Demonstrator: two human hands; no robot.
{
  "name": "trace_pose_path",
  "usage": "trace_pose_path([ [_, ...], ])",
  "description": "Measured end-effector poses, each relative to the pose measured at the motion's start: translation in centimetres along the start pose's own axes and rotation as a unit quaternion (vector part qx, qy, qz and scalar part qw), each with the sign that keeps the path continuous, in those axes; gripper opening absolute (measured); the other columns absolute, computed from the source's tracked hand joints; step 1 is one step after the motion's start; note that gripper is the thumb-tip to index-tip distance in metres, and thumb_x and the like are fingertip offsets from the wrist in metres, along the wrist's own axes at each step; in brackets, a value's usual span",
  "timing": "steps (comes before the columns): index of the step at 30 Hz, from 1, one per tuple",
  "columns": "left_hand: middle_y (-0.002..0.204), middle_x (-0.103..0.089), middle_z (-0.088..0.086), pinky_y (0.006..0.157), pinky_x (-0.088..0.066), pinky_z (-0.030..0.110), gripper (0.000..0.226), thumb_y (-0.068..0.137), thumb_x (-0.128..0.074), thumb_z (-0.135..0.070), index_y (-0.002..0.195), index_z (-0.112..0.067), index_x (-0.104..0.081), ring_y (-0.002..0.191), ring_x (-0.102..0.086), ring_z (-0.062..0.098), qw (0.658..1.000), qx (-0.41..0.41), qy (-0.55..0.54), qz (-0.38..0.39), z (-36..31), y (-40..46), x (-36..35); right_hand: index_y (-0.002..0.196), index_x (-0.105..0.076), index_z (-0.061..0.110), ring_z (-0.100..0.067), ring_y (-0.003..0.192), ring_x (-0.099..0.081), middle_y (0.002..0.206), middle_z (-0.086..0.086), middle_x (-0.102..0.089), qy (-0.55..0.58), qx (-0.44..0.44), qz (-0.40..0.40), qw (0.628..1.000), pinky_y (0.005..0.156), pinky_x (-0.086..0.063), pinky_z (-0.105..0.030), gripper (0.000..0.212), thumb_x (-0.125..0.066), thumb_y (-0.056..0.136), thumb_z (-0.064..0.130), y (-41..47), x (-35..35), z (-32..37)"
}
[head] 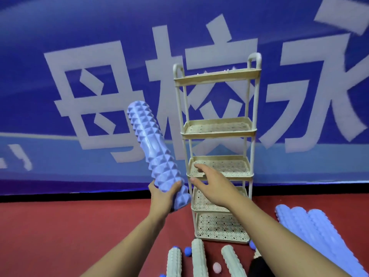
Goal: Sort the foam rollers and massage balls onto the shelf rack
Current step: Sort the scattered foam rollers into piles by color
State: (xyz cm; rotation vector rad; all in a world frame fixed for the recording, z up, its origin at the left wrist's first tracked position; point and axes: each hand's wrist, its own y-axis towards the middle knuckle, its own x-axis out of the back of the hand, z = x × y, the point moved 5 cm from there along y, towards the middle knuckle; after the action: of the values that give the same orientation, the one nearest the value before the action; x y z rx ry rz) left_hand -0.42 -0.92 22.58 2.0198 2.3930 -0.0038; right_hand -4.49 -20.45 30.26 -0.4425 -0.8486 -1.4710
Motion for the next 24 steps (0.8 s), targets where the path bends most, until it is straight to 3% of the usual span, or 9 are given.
trace_pose_path([
  [3, 0.132, -0.059, -0.003, 0.095, -0.057, 0.041, 0.093, 0.075, -0.089, -0.039, 0.144, -0.022, -0.03, 0.112, -0.065, 0.015, 0.998, -0.044, 0.008, 0.041, -1.9, -2.6, -1.7, 0.148, -0.039, 0.036, -0.014, 0.133, -0.05, 0.149, 0.009, -0.049, 0.023, 0.004, -0.018, 1.0, 0.109, -0.042, -0.04, 0.059, -0.054, 0.095, 0.058, -1.4, 2.1, 1.9],
  [6, 0.136, -0.057, -0.005, 0.102, -0.053, 0.038, 0.098, 0.068, -0.089, -0.053, 0.142, -0.028, -0.03, 0.116, -0.063, 0.011, 0.993, -0.082, 0.011, 0.084, -3.8, -4.8, -4.3, 0.145, -0.044, 0.034, -0.015, 0.127, -0.055, 0.142, 0.007, -0.054, 0.087, -0.013, -0.037, 0.995, 0.107, -0.045, -0.04, 0.055, -0.058, 0.095, 0.053, -2.8, 4.2, 2.7],
  [10, 0.139, -0.057, -0.004, 0.105, -0.052, 0.039, 0.111, 0.058, -0.083, -0.07, 0.145, -0.025, -0.03, 0.12, -0.063, 0.01, 0.984, -0.123, 0.003, 0.129, -5.8, -6.9, -8.6, 0.143, -0.048, 0.03, -0.011, 0.12, -0.057, 0.132, 0.01, -0.056, 0.139, -0.036, -0.07, 0.987, 0.102, -0.045, -0.03, 0.05, -0.06, 0.097, 0.044, -4.4, 7.4, 1.7],
  [13, 0.14, -0.056, -0.008, 0.108, -0.05, 0.04, 0.111, 0.062, -0.087, -0.067, 0.148, -0.025, -0.031, 0.122, -0.061, 0.007, 0.978, -0.131, -0.003, 0.162, -6.3, -8.2, -11.9, 0.14, -0.049, 0.032, -0.009, 0.12, -0.058, 0.131, 0.013, -0.058, 0.161, -0.077, -0.099, 0.979, 0.102, -0.045, -0.031, 0.057, -0.061, 0.09, 0.058, -5.4, 10.0, -0.8],
  [16, 0.135, -0.06, -0.013, 0.106, -0.051, 0.037, 0.102, 0.064, -0.089, -0.061, 0.144, -0.025, -0.038, 0.118, -0.063, 0.002, 0.971, -0.123, -0.029, 0.202, -6.0, -9.2, -14.9, 0.136, -0.05, 0.032, -0.007, 0.112, -0.061, 0.123, 0.012, -0.062, 0.216, -0.115, -0.112, 0.963, 0.091, -0.051, -0.026, 0.046, -0.06, 0.095, 0.051, -6.9, 12.2, -3.6],
  [19, 0.137, -0.061, -0.01, 0.107, -0.051, 0.042, 0.102, 0.061, -0.085, -0.065, 0.144, -0.028, -0.04, 0.12, -0.064, 0.008, 0.964, -0.101, -0.046, 0.243, -5.0, -10.0, -17.9, 0.13, -0.06, 0.028, -0.01, 0.116, -0.064, 0.129, 0.007, -0.065, 0.296, -0.144, -0.14, 0.934, 0.103, -0.051, -0.042, 0.058, -0.065, 0.084, 0.063, -8.6, 13.5, -6.9],
  [24, 0.133, -0.068, 0.0, 0.103, -0.054, 0.049, 0.094, 0.064, -0.089, -0.058, 0.139, -0.021, -0.047, 0.118, -0.069, 0.019, 0.945, -0.044, -0.097, 0.309, -3.4, -12.1, -22.6, 0.126, -0.063, 0.021, -0.018, 0.111, -0.07, 0.124, -0.001, -0.071, 0.395, -0.208, -0.124, 0.886, 0.099, -0.054, -0.04, 0.04, -0.056, 0.098, 0.048, -12.3, 13.7, -10.2],
])
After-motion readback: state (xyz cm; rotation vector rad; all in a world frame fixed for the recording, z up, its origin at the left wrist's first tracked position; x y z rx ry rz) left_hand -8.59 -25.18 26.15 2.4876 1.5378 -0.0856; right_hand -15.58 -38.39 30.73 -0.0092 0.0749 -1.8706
